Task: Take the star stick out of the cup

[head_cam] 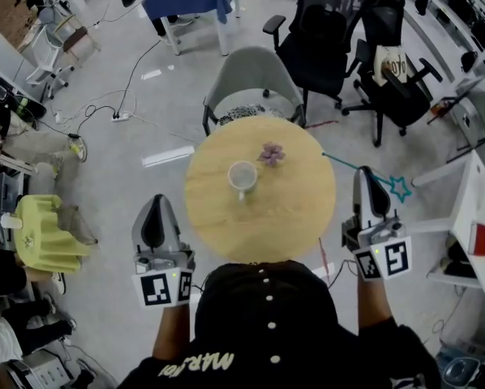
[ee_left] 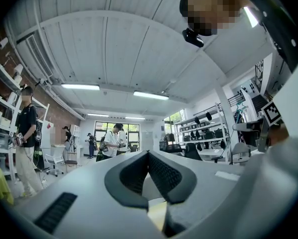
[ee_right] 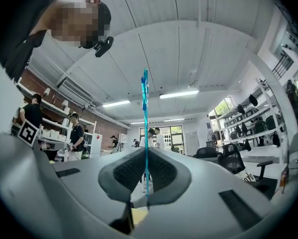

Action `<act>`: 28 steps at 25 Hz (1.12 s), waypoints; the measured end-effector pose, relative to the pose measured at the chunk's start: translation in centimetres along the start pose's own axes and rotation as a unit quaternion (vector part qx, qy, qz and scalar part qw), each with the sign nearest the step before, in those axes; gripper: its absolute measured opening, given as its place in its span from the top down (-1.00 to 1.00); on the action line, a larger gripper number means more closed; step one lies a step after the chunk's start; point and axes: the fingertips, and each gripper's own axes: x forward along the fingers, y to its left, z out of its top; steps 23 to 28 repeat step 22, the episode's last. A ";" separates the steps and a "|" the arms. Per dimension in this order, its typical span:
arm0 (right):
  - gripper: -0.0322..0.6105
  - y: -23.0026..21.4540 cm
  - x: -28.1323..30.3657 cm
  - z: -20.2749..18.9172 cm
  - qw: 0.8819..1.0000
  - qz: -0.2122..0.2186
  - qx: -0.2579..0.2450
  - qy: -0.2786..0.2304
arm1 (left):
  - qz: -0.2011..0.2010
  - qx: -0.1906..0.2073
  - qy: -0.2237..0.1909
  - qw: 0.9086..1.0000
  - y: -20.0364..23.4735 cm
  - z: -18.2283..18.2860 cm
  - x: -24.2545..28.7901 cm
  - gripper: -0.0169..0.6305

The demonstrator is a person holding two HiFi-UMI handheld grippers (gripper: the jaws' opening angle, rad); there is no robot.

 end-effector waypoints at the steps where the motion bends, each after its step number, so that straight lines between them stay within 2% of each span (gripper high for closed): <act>1: 0.85 0.0 0.1 0.0 1.000 0.000 0.001 0.001 | 0.000 0.001 -0.001 1.000 0.0 0.0 0.0 0.96; 11: 0.85 0.2 0.4 -0.2 1.000 0.004 0.001 0.003 | 0.002 -0.006 0.010 1.000 0.0 -0.7 0.1 0.96; 15: 0.85 0.1 0.6 -0.5 1.000 0.005 0.001 0.005 | -0.004 0.004 0.003 1.000 -0.1 -0.8 0.2 0.96; 19: 0.85 0.1 0.4 -0.7 1.000 0.008 0.004 0.005 | 0.001 -0.009 0.001 1.000 -0.4 -0.4 0.2 0.96; 28: 0.85 0.3 0.3 -0.7 1.000 0.008 0.003 0.006 | -0.001 -0.011 0.001 1.000 -0.4 -0.4 0.1 0.96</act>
